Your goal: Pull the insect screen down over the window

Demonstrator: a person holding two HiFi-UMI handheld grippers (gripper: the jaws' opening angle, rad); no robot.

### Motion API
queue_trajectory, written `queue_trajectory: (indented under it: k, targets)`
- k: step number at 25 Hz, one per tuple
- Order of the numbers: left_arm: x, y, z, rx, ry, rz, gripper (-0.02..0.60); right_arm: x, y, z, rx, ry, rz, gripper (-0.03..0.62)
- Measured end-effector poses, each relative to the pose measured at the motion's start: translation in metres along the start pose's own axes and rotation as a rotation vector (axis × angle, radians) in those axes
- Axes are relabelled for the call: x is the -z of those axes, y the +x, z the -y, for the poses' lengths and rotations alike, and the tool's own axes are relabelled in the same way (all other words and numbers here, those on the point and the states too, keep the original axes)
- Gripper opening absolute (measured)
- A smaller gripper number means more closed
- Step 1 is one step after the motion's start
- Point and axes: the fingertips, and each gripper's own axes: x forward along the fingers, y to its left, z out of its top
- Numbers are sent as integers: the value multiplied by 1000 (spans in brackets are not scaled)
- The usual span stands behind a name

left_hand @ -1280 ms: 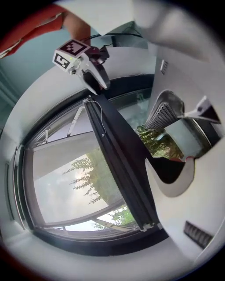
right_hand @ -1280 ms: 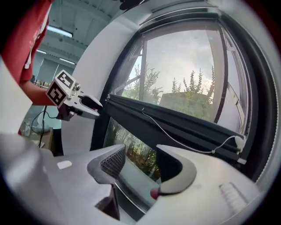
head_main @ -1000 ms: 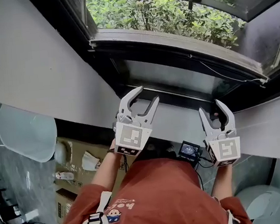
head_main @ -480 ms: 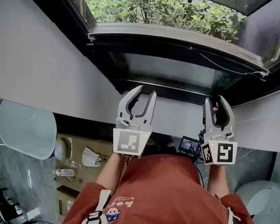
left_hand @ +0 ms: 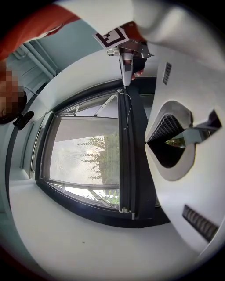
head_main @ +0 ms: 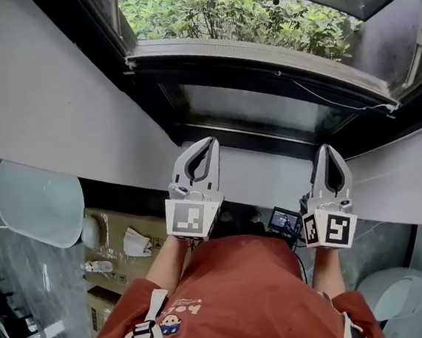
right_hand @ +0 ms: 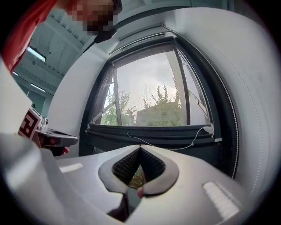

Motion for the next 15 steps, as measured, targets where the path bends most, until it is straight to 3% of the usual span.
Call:
queue_trajectory:
  k: [15]
  targets:
    - [-7,1,-6,-23,31,45,5,-11,4,7,41,-31,64,9]
